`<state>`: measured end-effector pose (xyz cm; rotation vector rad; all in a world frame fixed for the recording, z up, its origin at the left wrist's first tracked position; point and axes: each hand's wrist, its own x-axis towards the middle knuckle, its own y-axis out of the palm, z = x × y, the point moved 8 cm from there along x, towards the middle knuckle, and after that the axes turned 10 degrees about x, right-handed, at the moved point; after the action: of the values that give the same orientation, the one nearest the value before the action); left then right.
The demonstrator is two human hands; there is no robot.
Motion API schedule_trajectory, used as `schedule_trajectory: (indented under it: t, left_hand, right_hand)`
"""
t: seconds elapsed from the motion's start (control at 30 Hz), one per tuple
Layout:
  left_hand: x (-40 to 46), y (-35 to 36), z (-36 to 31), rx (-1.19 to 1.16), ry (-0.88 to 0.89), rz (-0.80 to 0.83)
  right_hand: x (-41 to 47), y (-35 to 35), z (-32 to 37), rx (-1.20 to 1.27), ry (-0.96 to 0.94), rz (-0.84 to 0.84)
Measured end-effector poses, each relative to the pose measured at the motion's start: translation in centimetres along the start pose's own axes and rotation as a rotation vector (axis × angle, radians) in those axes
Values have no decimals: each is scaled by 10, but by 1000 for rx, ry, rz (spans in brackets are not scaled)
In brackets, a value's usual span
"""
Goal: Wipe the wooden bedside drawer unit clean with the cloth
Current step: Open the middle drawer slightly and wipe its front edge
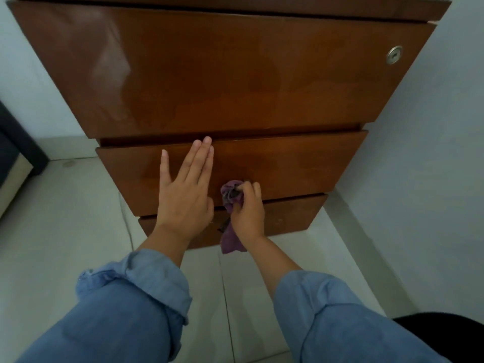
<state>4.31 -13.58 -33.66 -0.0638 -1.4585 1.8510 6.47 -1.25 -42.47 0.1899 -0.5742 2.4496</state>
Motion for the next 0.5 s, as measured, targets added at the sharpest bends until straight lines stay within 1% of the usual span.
schedule_trajectory:
  t: [0.07, 0.1, 0.17, 0.23, 0.3, 0.37, 0.4, 0.43, 0.5]
  left_hand:
    - [-1, -1, -2, -5, -1, 8]
    - [-2, -2, -5, -8, 2, 10]
    - [-6, -1, -16, -12, 45, 18]
    - [-14, 4, -34, -17, 148, 60]
    - [-22, 16, -54, -13, 279, 144]
    - [-32, 33, -68, 51, 407, 278]
    - [-36, 44, -72, 107, 448, 338]
    - [-42, 54, -71, 170, 457, 385]
    - [-50, 73, -60, 309, 399, 446]
  right_hand:
    - [1, -9, -5, 73, 51, 26]
    - [2, -17, -6, 104, 70, 6]
    - [3, -41, -16, 220, 144, -114]
    - [4, -72, -35, 348, 246, -291]
    - [6, -110, -53, 411, 300, -481]
    - [18, -147, -65, 524, 260, -627]
    - [24, -163, -69, 553, 250, -670]
    - [32, -177, -76, 548, 234, -707]
    - [43, -191, -89, 521, 233, -705]
